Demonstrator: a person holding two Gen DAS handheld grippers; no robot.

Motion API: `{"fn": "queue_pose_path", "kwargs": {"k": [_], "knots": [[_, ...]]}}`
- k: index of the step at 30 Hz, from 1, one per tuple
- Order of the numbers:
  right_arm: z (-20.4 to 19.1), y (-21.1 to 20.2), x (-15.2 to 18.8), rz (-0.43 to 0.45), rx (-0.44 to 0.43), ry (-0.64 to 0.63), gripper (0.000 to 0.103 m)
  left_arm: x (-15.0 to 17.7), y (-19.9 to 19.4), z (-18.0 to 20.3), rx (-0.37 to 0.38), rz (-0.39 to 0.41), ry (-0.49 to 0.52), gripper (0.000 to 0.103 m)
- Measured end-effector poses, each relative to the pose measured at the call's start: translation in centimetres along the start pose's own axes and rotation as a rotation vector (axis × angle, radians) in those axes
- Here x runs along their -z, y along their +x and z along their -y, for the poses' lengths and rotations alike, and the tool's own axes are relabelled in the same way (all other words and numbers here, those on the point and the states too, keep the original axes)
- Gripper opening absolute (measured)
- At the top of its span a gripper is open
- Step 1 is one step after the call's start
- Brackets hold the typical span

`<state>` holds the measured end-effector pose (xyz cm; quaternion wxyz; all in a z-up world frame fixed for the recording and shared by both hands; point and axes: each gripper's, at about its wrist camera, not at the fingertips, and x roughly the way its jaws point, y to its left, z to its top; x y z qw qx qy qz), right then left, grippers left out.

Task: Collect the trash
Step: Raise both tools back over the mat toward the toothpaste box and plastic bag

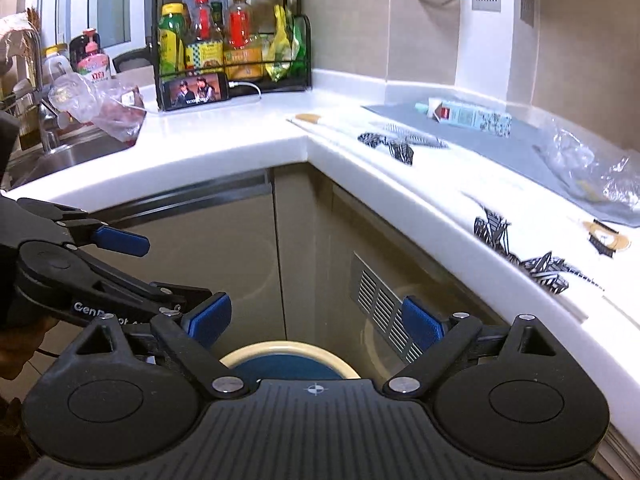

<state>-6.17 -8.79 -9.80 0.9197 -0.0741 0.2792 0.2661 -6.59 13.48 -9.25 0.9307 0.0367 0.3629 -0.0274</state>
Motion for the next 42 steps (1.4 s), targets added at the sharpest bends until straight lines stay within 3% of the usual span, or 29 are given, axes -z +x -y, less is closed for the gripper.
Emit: {"fn": "queue_pose_path", "kwargs": {"k": [6, 10, 17, 21, 24, 28, 31, 32, 33, 38, 42], "knots": [[-0.1, -0.8, -0.8, 0.023, 0.009, -0.007, 0.094, -1.1, -1.4, -0.4, 0.003, 0.040, -0.006, 0.093], [0.5, -1.8, -2.0, 0.078, 0.046, -0.005, 0.094, -2.9, -2.5, -0.3, 0.005, 0.112, 0.032, 0.093], [3.8, -2.8, -4.7, 0.194, 0.184, 0.055, 0.097, -8.3, -2.8, 0.7, -0.033, 0.251, 0.105, 0.093], [6.7, -2.3, -6.0, 0.218, 0.273, 0.125, 0.099, -11.6, -2.4, 1.1, -0.021, 0.297, 0.107, 0.093], [9.3, -1.4, -6.6, 0.213, 0.283, 0.218, 0.100, -14.2, -1.7, 1.6, -0.002, 0.317, 0.116, 0.093], [13.1, 0.4, -7.1, 0.193, 0.293, 0.391, 0.100, -18.2, 0.2, 2.9, 0.006, 0.349, 0.168, 0.093], [15.8, 1.6, -7.7, 0.217, 0.395, 0.460, 0.100, -21.1, 2.2, 4.2, 0.029, 0.381, 0.223, 0.094], [16.8, 1.9, -7.9, 0.224, 0.435, 0.490, 0.101, -22.1, 3.1, 4.6, 0.049, 0.375, 0.231, 0.102], [17.8, 2.4, -8.1, 0.228, 0.469, 0.522, 0.101, -23.2, 4.2, 4.9, 0.064, 0.370, 0.230, 0.103], [22.6, 4.7, -8.1, 0.183, 0.492, 0.708, 0.103, -27.9, 10.0, 6.5, 0.086, 0.342, 0.283, 0.103], [24.3, 6.0, -8.0, 0.181, 0.546, 0.754, 0.103, -31.5, 14.8, 8.1, 0.144, 0.332, 0.360, 0.103]]}}
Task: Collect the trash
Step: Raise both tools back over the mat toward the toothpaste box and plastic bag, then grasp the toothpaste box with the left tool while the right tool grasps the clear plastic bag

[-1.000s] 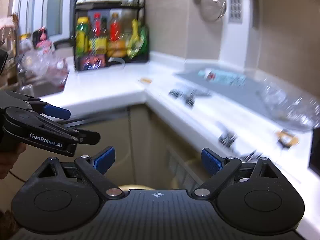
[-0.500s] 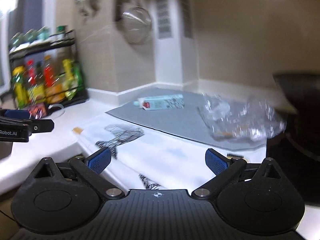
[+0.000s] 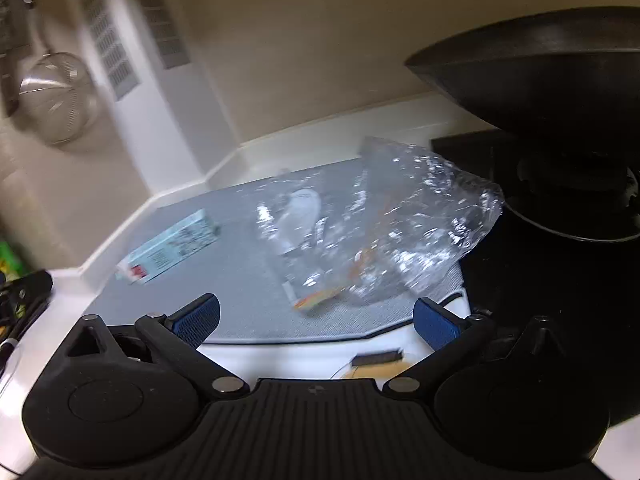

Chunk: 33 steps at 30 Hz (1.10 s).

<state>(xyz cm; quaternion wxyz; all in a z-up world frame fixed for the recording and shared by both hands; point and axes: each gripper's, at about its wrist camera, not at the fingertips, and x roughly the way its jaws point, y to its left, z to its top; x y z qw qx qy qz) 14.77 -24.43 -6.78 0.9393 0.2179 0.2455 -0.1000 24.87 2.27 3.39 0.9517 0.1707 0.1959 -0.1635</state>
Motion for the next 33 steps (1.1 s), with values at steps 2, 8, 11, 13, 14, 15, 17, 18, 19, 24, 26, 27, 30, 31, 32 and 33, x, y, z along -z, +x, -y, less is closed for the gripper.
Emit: {"fn": "queue_pose_path", "kwargs": {"k": [2, 8, 11, 13, 14, 15, 17, 18, 19, 24, 26, 27, 30, 31, 32, 33], "knots": [[0.2, 0.9, -0.2, 0.007, 0.018, 0.037, 0.103, -1.0, 3.0, -0.3, 0.056, -0.019, -0.017, 0.103], [0.5, 2.9, -0.5, 0.030, 0.059, 0.112, 0.103, -2.7, 11.7, 0.5, 0.113, -0.055, -0.018, 0.103], [0.4, 3.3, -0.6, 0.054, 0.096, 0.118, 0.103, -3.0, 15.0, 0.9, 0.132, -0.090, -0.041, 0.103], [0.3, 3.6, -0.6, 0.073, 0.116, 0.116, 0.103, -2.9, 16.3, 1.2, 0.155, -0.108, -0.054, 0.103], [0.2, 3.7, -0.6, 0.084, 0.127, 0.108, 0.103, -2.8, 16.8, 1.3, 0.161, -0.117, -0.061, 0.103], [0.0, 3.9, -0.7, 0.096, 0.139, 0.101, 0.103, -2.7, 17.3, 1.5, 0.167, -0.130, -0.064, 0.103], [-0.1, 4.0, -0.7, 0.126, 0.155, 0.090, 0.101, -2.5, 18.1, 1.8, 0.167, -0.154, -0.052, 0.100], [-0.3, 4.0, -0.6, 0.138, 0.154, 0.077, 0.098, -2.4, 18.4, 2.0, 0.146, -0.172, -0.038, 0.084], [-0.3, 4.1, -0.6, 0.146, 0.148, 0.063, 0.087, -2.2, 18.6, 2.2, 0.121, -0.195, -0.028, 0.068], [-0.1, 4.4, -0.5, 0.125, 0.091, 0.037, 0.005, -2.9, 17.9, 1.0, 0.079, -0.193, -0.095, 0.000], [-0.1, 3.7, -0.4, 0.133, 0.081, 0.027, 0.003, -3.3, 17.0, 0.3, 0.086, -0.188, -0.138, 0.000], [-0.4, 3.0, -0.3, 0.149, 0.076, -0.003, 0.003, -3.3, 16.4, 0.3, 0.076, -0.173, -0.123, 0.000], [-2.1, 0.6, 0.1, 0.250, 0.098, -0.136, 0.007, -3.4, 15.1, 0.3, 0.090, -0.140, -0.091, 0.000], [-2.6, 0.3, 0.0, 0.272, 0.106, -0.181, 0.022, -3.4, 14.9, 0.3, 0.089, -0.126, -0.081, 0.000], [-3.0, 0.2, -0.2, 0.293, 0.118, -0.211, 0.054, -3.4, 14.5, 0.3, 0.094, -0.109, -0.070, 0.000], [-3.3, 0.4, -0.6, 0.300, 0.126, -0.236, 0.070, -3.4, 14.5, 0.3, 0.096, -0.097, -0.060, 0.001]]}}
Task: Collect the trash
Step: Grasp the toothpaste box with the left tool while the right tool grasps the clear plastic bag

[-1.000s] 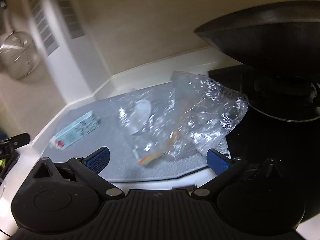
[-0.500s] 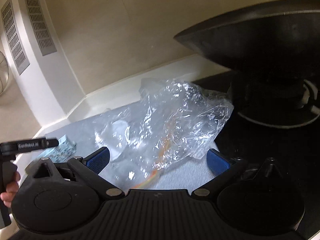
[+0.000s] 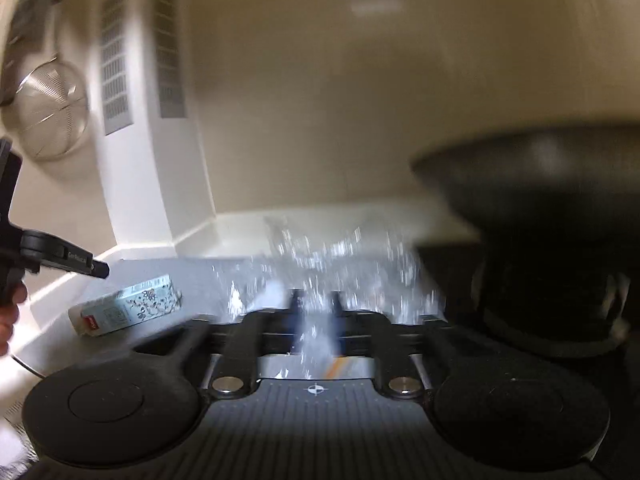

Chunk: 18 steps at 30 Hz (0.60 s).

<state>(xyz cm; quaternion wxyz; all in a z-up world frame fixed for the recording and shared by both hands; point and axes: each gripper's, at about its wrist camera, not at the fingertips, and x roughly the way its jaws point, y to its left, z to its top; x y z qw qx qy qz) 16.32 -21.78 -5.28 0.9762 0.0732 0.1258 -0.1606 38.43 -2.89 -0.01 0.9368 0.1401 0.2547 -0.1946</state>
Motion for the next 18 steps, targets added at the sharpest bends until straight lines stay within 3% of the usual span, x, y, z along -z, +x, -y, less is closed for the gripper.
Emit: {"fn": "queue_pose_path", "kwargs": {"k": [1, 4, 5, 6, 7, 8, 9, 12, 14, 15, 16, 17, 18], "knots": [[-0.2, 0.6, -0.4, -0.002, -0.001, -0.031, 0.089, 0.2, -0.2, 0.1, 0.004, 0.009, 0.008, 0.001], [-1.1, 3.7, -1.2, -0.032, 0.039, -0.136, 0.092, 0.4, 0.4, 0.4, 0.014, 0.002, 0.059, 0.007], [-1.3, 4.9, -1.3, -0.053, 0.052, -0.157, 0.092, 0.4, 0.8, 0.4, 0.021, -0.004, 0.070, 0.020], [-1.2, 6.0, -1.1, -0.083, 0.057, -0.170, 0.092, 0.6, 1.2, 0.4, 0.029, -0.006, 0.079, 0.046], [-1.2, 7.2, -1.0, -0.117, 0.067, -0.179, 0.092, 0.7, 1.4, 0.5, 0.038, -0.008, 0.087, 0.057], [-1.2, 8.4, -0.8, -0.156, 0.079, -0.187, 0.090, 0.8, 1.6, 0.6, 0.040, -0.006, 0.094, 0.076], [-0.9, 9.2, -0.5, -0.180, 0.091, -0.182, 0.089, 1.0, 2.0, 0.7, 0.039, 0.003, 0.104, 0.081], [-0.4, 9.7, 0.3, -0.214, 0.080, -0.143, 0.067, 1.3, 3.4, 1.3, 0.025, 0.000, 0.148, 0.081], [0.0, 9.1, 0.4, -0.202, 0.069, -0.117, 0.044, 1.5, 4.5, 1.9, 0.019, -0.029, 0.179, 0.079], [0.1, 8.8, 0.3, -0.190, 0.065, -0.108, 0.035, 1.6, 5.1, 2.3, 0.013, -0.048, 0.201, 0.064], [0.3, 8.5, 0.3, -0.185, 0.055, -0.098, 0.016, 1.7, 5.4, 2.7, 0.009, -0.063, 0.219, 0.055], [0.3, 8.2, 0.2, -0.180, 0.045, -0.089, 0.004, 1.8, 5.2, 3.1, -0.013, -0.050, 0.239, 0.047], [0.5, 7.6, 0.1, -0.164, 0.040, -0.083, 0.005, 1.8, 4.9, 3.4, -0.019, -0.034, 0.248, 0.019]]}}
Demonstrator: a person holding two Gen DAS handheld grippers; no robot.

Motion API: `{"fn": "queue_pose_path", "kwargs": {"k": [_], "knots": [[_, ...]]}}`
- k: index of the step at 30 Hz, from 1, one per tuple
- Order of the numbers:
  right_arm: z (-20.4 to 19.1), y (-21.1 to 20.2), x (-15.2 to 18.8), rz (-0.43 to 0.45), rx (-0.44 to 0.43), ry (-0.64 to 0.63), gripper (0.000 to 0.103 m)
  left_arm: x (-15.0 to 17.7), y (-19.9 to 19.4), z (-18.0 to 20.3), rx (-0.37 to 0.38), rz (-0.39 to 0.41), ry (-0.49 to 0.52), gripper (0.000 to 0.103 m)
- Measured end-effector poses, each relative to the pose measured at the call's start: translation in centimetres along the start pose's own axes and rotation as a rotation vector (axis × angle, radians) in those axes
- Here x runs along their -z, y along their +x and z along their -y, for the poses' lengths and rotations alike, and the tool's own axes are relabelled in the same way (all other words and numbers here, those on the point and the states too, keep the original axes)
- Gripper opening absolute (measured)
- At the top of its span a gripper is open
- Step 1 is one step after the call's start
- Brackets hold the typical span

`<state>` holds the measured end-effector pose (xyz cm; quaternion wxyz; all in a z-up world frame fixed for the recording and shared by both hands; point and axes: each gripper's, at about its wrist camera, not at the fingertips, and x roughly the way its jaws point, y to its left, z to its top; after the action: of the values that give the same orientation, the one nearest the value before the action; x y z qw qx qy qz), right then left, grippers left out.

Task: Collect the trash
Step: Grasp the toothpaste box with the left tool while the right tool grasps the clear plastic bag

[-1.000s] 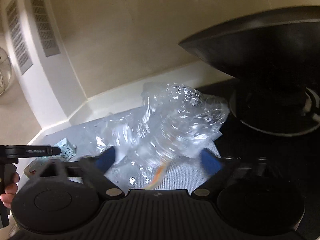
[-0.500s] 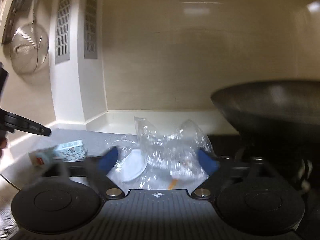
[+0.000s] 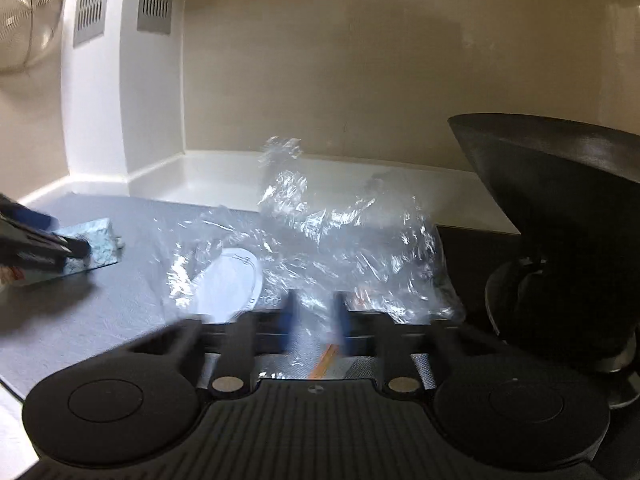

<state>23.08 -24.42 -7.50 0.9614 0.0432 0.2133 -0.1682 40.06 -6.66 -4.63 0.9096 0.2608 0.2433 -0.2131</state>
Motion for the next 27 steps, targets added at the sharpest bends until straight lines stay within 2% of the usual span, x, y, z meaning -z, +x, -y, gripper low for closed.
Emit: {"fn": "queue_pose_path", "kwargs": {"k": [1, 2, 4, 8, 10, 12, 13, 14, 15, 16, 17, 19, 20, 21, 23, 25, 27], "knots": [[0.1, -0.7, 0.1, 0.026, -0.004, 0.002, 0.004, -0.1, -0.7, 0.1, -0.012, 0.030, 0.001, 0.007], [-0.1, -1.1, 0.1, 0.053, -0.008, 0.004, 0.002, -0.5, -1.5, 0.0, -0.008, 0.031, -0.019, 0.000], [-0.1, -3.0, 0.1, 0.104, -0.031, 0.005, 0.002, -1.1, -3.4, -0.7, 0.009, 0.048, -0.088, 0.000], [-0.3, -6.3, -0.2, 0.158, -0.094, 0.001, 0.001, -1.4, -8.2, -1.0, 0.015, 0.116, -0.109, 0.000], [-0.1, -7.7, -0.2, 0.189, -0.076, -0.013, 0.001, -1.1, -10.3, -1.1, 0.027, 0.139, -0.123, 0.000], [-0.6, -7.5, -0.3, 0.193, -0.013, -0.054, 0.005, -0.8, -11.6, -0.6, 0.019, 0.151, -0.093, 0.000], [-0.8, -7.3, -0.5, 0.194, 0.014, -0.062, 0.016, -0.7, -11.9, -0.5, 0.008, 0.148, -0.087, 0.000], [-0.9, -6.8, -0.6, 0.192, 0.026, -0.073, 0.040, -0.6, -12.0, -0.5, 0.005, 0.142, -0.090, 0.000], [-1.0, -6.2, -0.9, 0.180, 0.045, -0.091, 0.053, -0.5, -11.9, -0.5, -0.002, 0.137, -0.102, 0.000], [-1.4, -5.3, -1.1, 0.160, 0.070, -0.119, 0.071, -0.5, -11.7, -0.5, -0.008, 0.133, -0.118, 0.000], [-1.7, -4.4, -1.4, 0.134, 0.085, -0.152, 0.073, -0.4, -11.5, -0.7, -0.010, 0.130, -0.135, 0.001], [-1.9, -2.7, -1.9, 0.097, 0.094, -0.179, 0.074, -0.3, -11.1, -1.1, -0.015, 0.125, -0.163, 0.006], [-1.9, -1.8, -2.2, 0.070, 0.098, -0.192, 0.074, -0.4, -10.7, -1.5, -0.014, 0.116, -0.173, 0.019], [-2.0, -0.8, -2.4, 0.049, 0.099, -0.199, 0.075, -0.5, -10.1, -1.7, -0.014, 0.108, -0.181, 0.038], [-2.0, 1.5, -2.5, -0.026, 0.088, -0.211, 0.079, -0.4, -9.2, -1.8, -0.015, 0.105, -0.184, 0.049], [-1.6, 3.7, -2.4, -0.076, 0.090, -0.218, 0.075, -0.5, -8.2, -2.0, -0.010, 0.097, -0.185, 0.050], [-0.7, 4.9, -2.1, -0.119, 0.075, -0.178, 0.032, -0.4, -7.2, -2.3, 0.014, 0.086, -0.197, 0.058]]}}
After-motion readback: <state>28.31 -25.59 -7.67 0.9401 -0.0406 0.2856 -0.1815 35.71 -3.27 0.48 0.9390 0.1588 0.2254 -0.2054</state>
